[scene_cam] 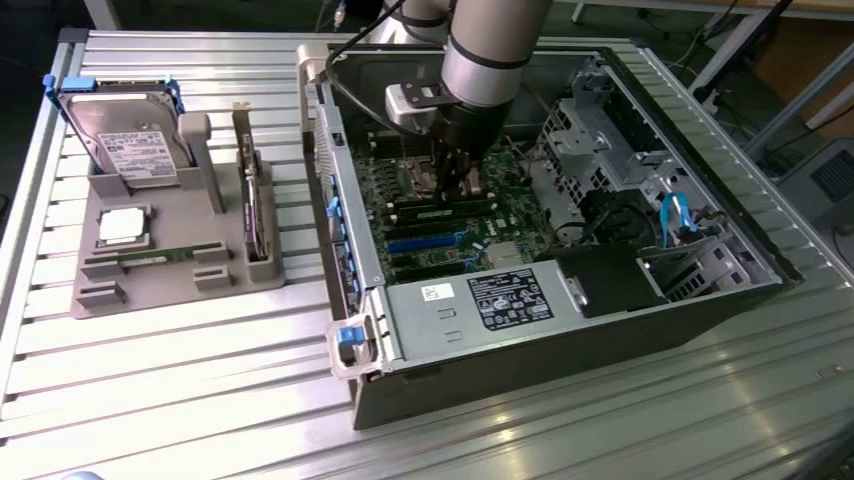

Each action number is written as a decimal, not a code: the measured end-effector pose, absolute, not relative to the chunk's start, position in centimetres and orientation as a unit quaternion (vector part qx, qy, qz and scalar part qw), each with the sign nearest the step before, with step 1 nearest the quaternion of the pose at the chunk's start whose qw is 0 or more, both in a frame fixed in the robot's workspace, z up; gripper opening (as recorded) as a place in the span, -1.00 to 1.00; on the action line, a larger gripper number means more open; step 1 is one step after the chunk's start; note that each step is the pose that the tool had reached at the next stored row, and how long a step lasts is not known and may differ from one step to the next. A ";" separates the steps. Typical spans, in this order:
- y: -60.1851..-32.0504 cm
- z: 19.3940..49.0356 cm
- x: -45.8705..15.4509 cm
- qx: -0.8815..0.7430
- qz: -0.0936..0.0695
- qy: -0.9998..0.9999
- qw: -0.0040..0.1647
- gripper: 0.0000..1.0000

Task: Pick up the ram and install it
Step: 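Press down the ram until it locks into place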

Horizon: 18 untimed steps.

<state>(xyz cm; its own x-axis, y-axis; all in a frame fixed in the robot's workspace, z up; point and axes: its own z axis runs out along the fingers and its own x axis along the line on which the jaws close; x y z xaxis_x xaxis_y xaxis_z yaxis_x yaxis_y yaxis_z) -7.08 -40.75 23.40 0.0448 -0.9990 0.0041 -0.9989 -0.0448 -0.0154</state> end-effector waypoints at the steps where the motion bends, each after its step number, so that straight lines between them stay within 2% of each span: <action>1: -40.7 23.3 -7.1 -0.723 -0.007 0.691 0.004 -0.79; 9: -40.8 22.5 -7.1 -0.723 -0.012 0.691 -0.002 -0.79; 15: -40.7 22.7 -7.0 -0.723 -0.007 0.691 -0.007 -0.79; 18: -40.7 24.9 -6.9 -0.723 -0.005 0.691 -0.010 -0.79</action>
